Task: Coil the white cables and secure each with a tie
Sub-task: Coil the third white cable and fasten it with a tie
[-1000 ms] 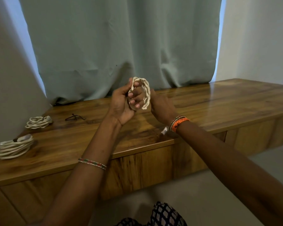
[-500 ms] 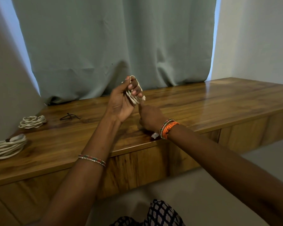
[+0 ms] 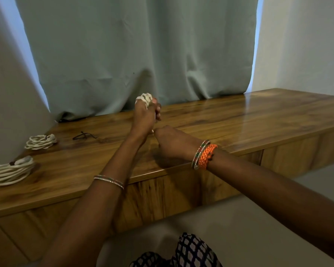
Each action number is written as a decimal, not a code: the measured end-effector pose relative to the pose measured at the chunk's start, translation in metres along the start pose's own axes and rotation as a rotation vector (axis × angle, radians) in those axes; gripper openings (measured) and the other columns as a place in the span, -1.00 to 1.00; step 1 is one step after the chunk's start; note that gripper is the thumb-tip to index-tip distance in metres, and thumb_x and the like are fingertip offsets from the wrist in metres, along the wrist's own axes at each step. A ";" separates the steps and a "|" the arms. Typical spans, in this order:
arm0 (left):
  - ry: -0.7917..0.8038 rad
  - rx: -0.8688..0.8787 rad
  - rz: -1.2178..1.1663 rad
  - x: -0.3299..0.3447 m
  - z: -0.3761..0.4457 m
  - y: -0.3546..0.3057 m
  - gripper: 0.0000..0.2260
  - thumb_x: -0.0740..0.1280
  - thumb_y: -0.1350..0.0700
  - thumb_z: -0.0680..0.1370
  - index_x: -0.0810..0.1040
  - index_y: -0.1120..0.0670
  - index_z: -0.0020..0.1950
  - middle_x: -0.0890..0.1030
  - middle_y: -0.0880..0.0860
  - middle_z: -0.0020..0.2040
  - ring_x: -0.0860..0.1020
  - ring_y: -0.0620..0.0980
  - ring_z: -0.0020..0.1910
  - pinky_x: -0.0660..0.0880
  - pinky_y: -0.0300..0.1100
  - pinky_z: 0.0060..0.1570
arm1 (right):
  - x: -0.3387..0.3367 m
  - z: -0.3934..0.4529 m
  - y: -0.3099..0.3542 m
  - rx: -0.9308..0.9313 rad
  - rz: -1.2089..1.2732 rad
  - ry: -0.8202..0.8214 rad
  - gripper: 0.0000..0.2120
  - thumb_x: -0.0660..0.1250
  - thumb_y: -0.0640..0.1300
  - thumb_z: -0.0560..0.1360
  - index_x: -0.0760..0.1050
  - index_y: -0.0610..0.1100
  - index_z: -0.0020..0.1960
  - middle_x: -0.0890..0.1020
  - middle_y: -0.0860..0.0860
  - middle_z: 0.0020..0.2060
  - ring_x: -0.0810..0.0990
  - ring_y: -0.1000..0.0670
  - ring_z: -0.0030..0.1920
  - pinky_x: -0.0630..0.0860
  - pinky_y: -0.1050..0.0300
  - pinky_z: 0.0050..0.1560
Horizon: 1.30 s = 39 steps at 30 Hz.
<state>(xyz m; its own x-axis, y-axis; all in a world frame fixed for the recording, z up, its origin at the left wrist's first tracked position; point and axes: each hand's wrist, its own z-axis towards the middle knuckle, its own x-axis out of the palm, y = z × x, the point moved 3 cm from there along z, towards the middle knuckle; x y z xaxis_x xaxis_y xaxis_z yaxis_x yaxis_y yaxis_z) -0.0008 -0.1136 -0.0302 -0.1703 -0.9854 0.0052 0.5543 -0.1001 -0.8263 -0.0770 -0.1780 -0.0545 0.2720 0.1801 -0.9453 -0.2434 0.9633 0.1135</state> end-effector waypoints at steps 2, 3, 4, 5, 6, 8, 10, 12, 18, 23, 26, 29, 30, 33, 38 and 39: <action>0.099 0.138 0.279 0.003 -0.004 0.007 -0.77 0.12 0.18 0.61 0.34 0.08 -0.25 0.42 0.07 -0.36 0.40 -0.11 -0.44 0.39 -0.20 -0.37 | -0.002 -0.005 0.000 -0.006 0.047 0.023 -0.68 0.36 -0.14 0.45 0.45 -0.25 0.15 0.54 -0.17 0.10 0.54 -0.14 0.08 0.43 0.10 -0.08; 0.148 0.181 0.380 0.002 -0.006 0.010 -0.80 0.13 0.13 0.58 0.36 0.10 -0.25 0.44 0.12 -0.32 0.41 -0.06 -0.38 0.38 -0.16 -0.31 | -0.002 -0.009 -0.001 0.005 0.067 0.042 -0.69 0.36 -0.14 0.45 0.46 -0.24 0.14 0.55 -0.14 0.08 0.54 -0.12 0.08 0.44 0.10 -0.07; 0.179 0.230 0.489 0.000 -0.007 0.013 -0.82 0.14 0.11 0.55 0.38 0.12 -0.23 0.46 0.15 -0.27 0.42 -0.03 -0.31 0.37 -0.14 -0.26 | -0.002 -0.012 -0.004 0.017 0.073 0.068 -0.72 0.36 -0.13 0.46 0.48 -0.23 0.12 0.56 -0.11 0.03 0.55 -0.10 0.07 0.42 0.11 -0.10; 0.202 0.280 0.613 -0.004 -0.007 0.016 -0.84 0.15 0.12 0.54 0.39 0.13 -0.22 0.47 0.15 -0.24 0.42 -0.02 -0.26 0.35 -0.15 -0.22 | -0.001 -0.015 -0.005 0.023 0.060 0.104 -0.75 0.35 -0.11 0.48 0.51 -0.23 0.09 0.57 -0.09 -0.01 0.55 -0.08 0.04 0.39 0.14 -0.13; 0.223 0.331 0.736 -0.009 -0.008 0.017 -0.86 0.18 0.15 0.54 0.38 0.12 -0.23 0.46 0.13 -0.22 0.40 -0.01 -0.21 0.32 -0.16 -0.17 | -0.002 -0.017 -0.005 0.011 0.037 0.133 -0.76 0.33 -0.09 0.49 0.53 -0.23 0.07 0.58 -0.09 -0.02 0.56 -0.08 0.01 0.37 0.17 -0.15; 0.283 0.385 0.860 -0.015 -0.012 0.016 -0.85 0.21 0.20 0.54 0.36 0.08 -0.23 0.42 0.06 -0.22 0.36 -0.03 -0.19 0.28 -0.16 -0.16 | -0.009 -0.021 -0.002 -0.047 -0.001 0.165 -0.75 0.27 -0.06 0.53 0.55 -0.23 0.05 0.59 -0.10 -0.07 0.55 -0.09 -0.02 0.30 0.20 -0.17; 0.356 0.356 0.805 -0.020 -0.017 0.016 -0.83 0.20 0.16 0.50 0.33 0.05 -0.29 0.38 -0.02 -0.27 0.35 -0.06 -0.26 0.26 -0.18 -0.21 | -0.026 -0.022 -0.002 -0.101 -0.032 0.144 -0.80 0.25 -0.10 0.55 0.56 -0.17 0.06 0.59 -0.08 -0.08 0.53 -0.04 -0.06 0.26 0.21 -0.22; 0.356 0.191 0.598 -0.025 -0.021 0.011 -0.82 0.19 0.13 0.46 0.33 0.03 -0.35 0.38 -0.04 -0.33 0.37 -0.11 -0.33 0.28 -0.21 -0.29 | -0.047 -0.020 -0.007 -0.141 -0.139 0.013 -0.82 0.25 -0.13 0.54 0.58 -0.03 0.08 0.62 -0.01 -0.03 0.55 -0.01 -0.02 0.26 0.18 -0.28; 0.480 -0.144 0.251 -0.007 -0.034 -0.003 -0.68 0.05 0.02 0.64 0.40 0.06 -0.26 0.34 -0.09 -0.56 0.22 -0.20 -0.59 0.14 -0.32 -0.55 | -0.078 0.008 -0.039 -0.142 -0.185 -0.435 -0.87 0.36 0.03 0.46 0.64 0.07 -0.04 0.69 0.08 -0.12 0.58 0.01 -0.03 0.25 0.02 0.11; 0.520 -0.210 -0.071 -0.002 -0.031 -0.017 -0.58 0.03 -0.01 0.64 0.29 0.12 -0.39 0.18 -0.09 -0.64 0.08 -0.17 -0.69 -0.02 -0.39 -0.52 | -0.069 0.023 -0.058 -0.131 0.553 -0.471 -0.95 0.45 -0.12 0.42 0.64 -0.09 -0.18 0.63 0.13 -0.32 0.57 0.25 -0.26 0.47 0.30 -0.09; 0.528 -0.322 -0.349 0.004 -0.030 -0.023 -0.46 -0.07 -0.15 0.62 0.28 0.09 -0.48 0.13 -0.08 -0.68 0.05 -0.17 -0.74 0.00 -0.46 -0.55 | -0.045 0.026 -0.051 -0.109 1.088 -0.406 -0.84 0.27 -0.19 0.56 0.54 -0.14 -0.18 0.61 0.05 -0.34 0.55 0.16 -0.28 0.47 0.27 -0.18; 0.424 -0.394 -0.529 0.005 -0.020 -0.026 -0.36 -0.12 -0.26 0.58 0.31 0.04 -0.57 0.13 -0.07 -0.71 0.07 -0.17 -0.78 0.06 -0.51 -0.59 | -0.016 0.035 -0.038 0.038 1.531 -0.265 -0.62 0.04 0.00 0.64 0.55 -0.13 -0.12 0.66 -0.02 -0.30 0.61 0.03 -0.24 0.54 0.13 -0.14; 0.388 -0.415 -0.555 0.002 -0.014 -0.026 -0.35 -0.12 -0.26 0.59 0.32 0.04 -0.59 0.14 -0.07 -0.72 0.08 -0.17 -0.78 0.06 -0.52 -0.61 | -0.007 0.038 -0.033 0.037 1.595 -0.212 -0.56 -0.01 0.10 0.62 0.56 -0.10 -0.09 0.68 -0.01 -0.27 0.64 0.02 -0.22 0.55 0.10 -0.12; 0.310 -0.460 -0.520 -0.012 0.003 -0.020 -0.37 -0.09 -0.15 0.62 0.33 0.03 -0.60 0.16 -0.07 -0.72 0.08 -0.17 -0.79 0.06 -0.54 -0.65 | 0.003 0.048 -0.019 -0.033 1.528 -0.242 -0.53 0.00 0.23 0.55 0.58 0.00 -0.08 0.69 -0.01 -0.19 0.66 -0.03 -0.19 0.58 0.02 -0.07; 0.008 -0.454 -0.277 -0.021 0.016 -0.003 -0.53 -0.02 0.01 0.60 0.24 0.07 -0.51 0.20 -0.06 -0.69 0.12 -0.13 -0.76 0.07 -0.48 -0.62 | 0.020 0.075 -0.008 0.169 1.314 -0.518 -0.60 0.09 0.16 0.57 0.56 0.00 -0.23 0.62 -0.04 -0.26 0.59 -0.02 -0.26 0.52 -0.02 -0.14; -0.121 -0.389 -0.138 -0.024 0.017 0.001 -0.56 0.04 0.03 0.59 0.25 0.09 -0.50 0.27 -0.04 -0.66 0.20 -0.09 -0.71 0.12 -0.39 -0.62 | 0.025 0.079 -0.006 0.208 1.295 -0.540 -0.61 0.08 0.11 0.60 0.55 -0.04 -0.21 0.60 -0.02 -0.30 0.56 0.03 -0.31 0.49 0.07 -0.21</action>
<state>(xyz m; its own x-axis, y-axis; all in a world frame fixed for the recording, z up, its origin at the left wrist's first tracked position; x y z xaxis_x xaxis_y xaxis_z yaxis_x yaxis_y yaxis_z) 0.0181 -0.0925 -0.0217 -0.1114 -0.9778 0.1776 0.1803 -0.1956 -0.9640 0.0046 -0.1640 -0.0544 0.2944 0.9518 0.0862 -0.4644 0.0637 0.8833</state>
